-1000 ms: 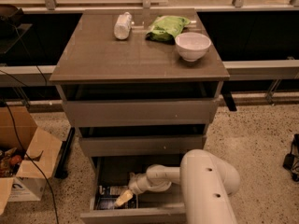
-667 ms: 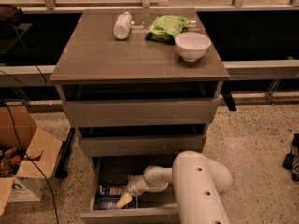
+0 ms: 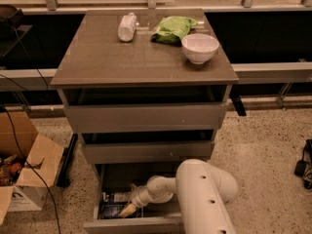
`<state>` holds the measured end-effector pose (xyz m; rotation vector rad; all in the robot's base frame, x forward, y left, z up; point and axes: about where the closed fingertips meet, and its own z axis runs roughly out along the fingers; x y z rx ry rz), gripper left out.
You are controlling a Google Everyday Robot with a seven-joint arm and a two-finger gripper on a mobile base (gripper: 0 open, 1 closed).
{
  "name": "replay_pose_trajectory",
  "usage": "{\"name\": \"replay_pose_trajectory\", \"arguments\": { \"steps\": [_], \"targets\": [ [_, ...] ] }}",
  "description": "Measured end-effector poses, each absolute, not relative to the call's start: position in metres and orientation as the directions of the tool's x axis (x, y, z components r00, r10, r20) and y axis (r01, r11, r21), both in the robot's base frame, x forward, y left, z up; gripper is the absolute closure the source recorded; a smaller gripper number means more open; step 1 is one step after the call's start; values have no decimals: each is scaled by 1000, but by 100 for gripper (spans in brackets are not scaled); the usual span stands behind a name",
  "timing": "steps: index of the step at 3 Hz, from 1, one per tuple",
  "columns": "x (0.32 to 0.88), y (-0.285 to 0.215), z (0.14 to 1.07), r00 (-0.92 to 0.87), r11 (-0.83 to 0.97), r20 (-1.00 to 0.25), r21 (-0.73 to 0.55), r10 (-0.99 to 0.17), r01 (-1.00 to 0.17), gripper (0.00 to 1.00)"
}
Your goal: Pick blue chip bag from bottom drawer and place on counter
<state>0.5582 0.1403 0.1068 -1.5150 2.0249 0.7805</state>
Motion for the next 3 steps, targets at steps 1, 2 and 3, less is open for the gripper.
{"name": "replay_pose_trajectory", "arguments": {
  "steps": [1,2,3],
  "targets": [
    [552,144,111,-233,205,-681,123,-694,-971,50],
    [548,148,135,-181,198,-709,60,-681,-978,73],
    [545,146,169,-121,209,-753,-23,-647,-978,96]
  ]
}}
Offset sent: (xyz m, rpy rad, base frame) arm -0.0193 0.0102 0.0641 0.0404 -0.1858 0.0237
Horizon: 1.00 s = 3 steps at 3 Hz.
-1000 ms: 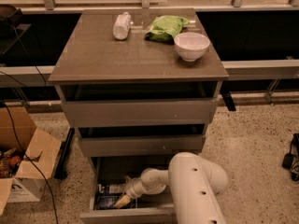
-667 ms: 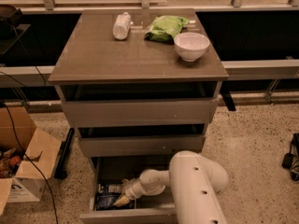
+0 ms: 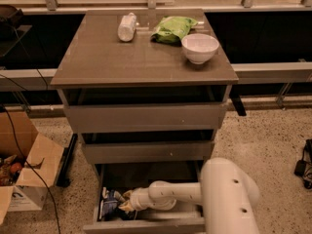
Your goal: Pick blue chip bag from bottom drawer and place on counter
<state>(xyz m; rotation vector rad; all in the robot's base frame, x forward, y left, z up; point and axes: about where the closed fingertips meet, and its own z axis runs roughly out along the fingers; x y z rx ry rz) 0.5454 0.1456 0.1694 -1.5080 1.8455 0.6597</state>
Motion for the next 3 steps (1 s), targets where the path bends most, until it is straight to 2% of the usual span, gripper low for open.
{"name": "replay_pose_trajectory", "arguments": {
  "steps": [1,2,3],
  "targets": [
    [548,128,212,-82,245,-805,-81,-587,-966,100],
    [548,98,262,-38,268,-854,-120,-519,-956,100],
    [534,51,356,69,263,-897,-200,-436,-944,100]
  ]
}}
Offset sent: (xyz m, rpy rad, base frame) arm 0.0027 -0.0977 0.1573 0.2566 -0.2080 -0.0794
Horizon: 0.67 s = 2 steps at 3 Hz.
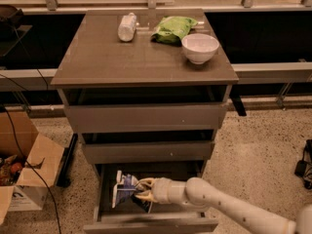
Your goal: Pick blue chip bag from bottom drawer and place on counter
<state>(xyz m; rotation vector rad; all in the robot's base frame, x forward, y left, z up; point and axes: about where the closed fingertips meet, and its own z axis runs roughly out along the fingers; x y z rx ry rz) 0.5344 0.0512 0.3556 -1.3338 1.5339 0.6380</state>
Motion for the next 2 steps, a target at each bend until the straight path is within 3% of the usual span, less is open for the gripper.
{"name": "replay_pose_trajectory", "arguments": {
  "steps": [1,2],
  "targets": [
    [525,22,427,169,230,-907,-272,-386,-934,100],
    [516,-3,560,344,215,-861,-442,-375,-871,100]
  ]
}}
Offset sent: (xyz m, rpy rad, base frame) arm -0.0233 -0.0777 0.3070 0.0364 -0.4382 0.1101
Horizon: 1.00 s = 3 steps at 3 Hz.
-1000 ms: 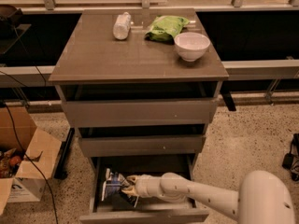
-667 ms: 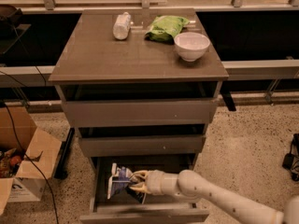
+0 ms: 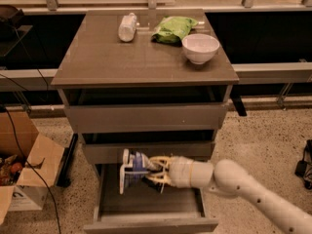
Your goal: Pick blue chip bag from bottom drawer and place on counter
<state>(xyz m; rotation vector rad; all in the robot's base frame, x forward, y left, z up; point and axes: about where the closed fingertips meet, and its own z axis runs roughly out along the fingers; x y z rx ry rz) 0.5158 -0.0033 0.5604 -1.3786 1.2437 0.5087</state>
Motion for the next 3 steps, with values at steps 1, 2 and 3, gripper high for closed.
{"name": "replay_pose_trajectory", "arguments": {
  "steps": [1,2,3],
  "targets": [
    [515,-9,676,467,237,-795,-576,-388,-782,100],
    [516,6,833,601,297,-742,-670,-297,-680,100],
    [516,6,832,600,297,-742,-670,-298,-681,100]
  ]
}}
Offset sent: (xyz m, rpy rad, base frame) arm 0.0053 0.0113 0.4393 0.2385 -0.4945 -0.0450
